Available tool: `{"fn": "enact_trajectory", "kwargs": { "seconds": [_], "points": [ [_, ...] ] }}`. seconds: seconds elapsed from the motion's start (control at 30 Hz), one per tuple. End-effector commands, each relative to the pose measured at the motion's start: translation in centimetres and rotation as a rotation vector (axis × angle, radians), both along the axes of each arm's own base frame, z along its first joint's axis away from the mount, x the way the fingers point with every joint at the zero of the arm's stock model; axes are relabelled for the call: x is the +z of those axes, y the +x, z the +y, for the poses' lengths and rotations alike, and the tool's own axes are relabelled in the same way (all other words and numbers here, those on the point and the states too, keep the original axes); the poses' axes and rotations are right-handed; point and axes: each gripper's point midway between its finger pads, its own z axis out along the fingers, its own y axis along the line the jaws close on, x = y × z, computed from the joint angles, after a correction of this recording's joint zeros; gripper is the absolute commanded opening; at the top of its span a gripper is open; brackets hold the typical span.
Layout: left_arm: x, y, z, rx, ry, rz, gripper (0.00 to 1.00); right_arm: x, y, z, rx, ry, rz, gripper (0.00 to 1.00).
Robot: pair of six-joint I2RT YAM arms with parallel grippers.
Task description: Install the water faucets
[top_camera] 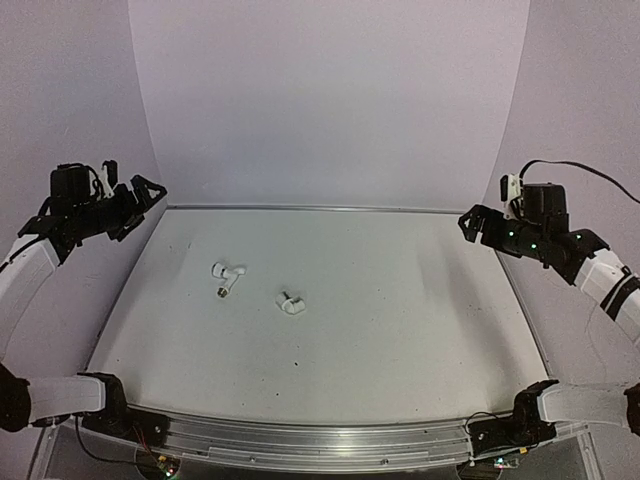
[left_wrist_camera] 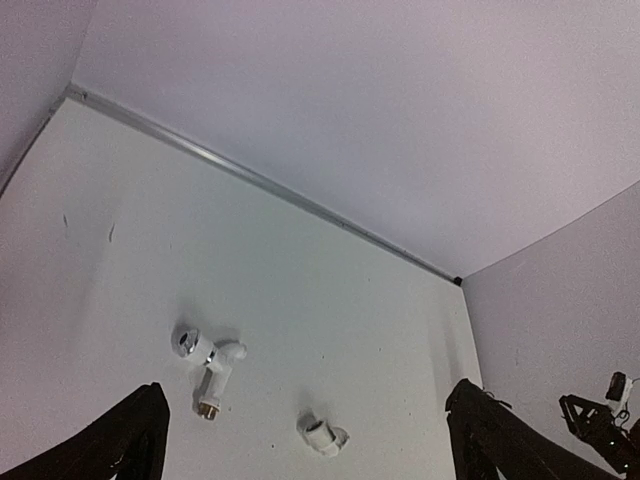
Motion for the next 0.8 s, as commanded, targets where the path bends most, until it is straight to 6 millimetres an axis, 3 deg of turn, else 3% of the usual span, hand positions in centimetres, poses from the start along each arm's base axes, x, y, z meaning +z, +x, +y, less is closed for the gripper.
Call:
{"fn": "enact_trajectory", "kwargs": {
  "seconds": [0.0, 0.3, 0.57, 0.6, 0.63, 0.67, 0.77],
  "points": [
    [-2.3, -0.5, -3.2, -0.128, -0.053, 0.094, 0.99, -0.2, 0.3, -0.6, -0.031, -0.025, -0.021, 0.98],
    [-7.9, -1.1, -9.6, -0.23, 0.004, 0.227, 0.97, -2.9, 0.2, -0.5, -0.072, 0.06, -0.015, 0.98],
    [-12.8, -2.2, -16.8, -0.324, 0.041, 0.33, 0.94, -5.0, -0.1, 4.0, 0.145, 0.191, 0.039, 0.98],
    [-13.7, -2.2, -18.6, -0.345, 0.062, 0.35, 0.94, -5.5, -0.1, 4.9, 0.181, 0.229, 0.055, 0.98],
    [-13.9, -2.2, -19.0, -0.35, 0.066, 0.354, 0.94, -5.6, -0.1, 5.0, 0.186, 0.235, 0.06, 0.98],
    [-14.8, -2.1, -20.8, -0.37, 0.088, 0.375, 0.94, -6.1, -0.1, 5.7, 0.211, 0.262, 0.08, 0.98],
    [-16.1, -1.5, -23.8, -0.4, 0.125, 0.396, 0.92, -6.9, -0.4, 7.0, 0.271, 0.303, 0.11, 0.98]
  ]
}}
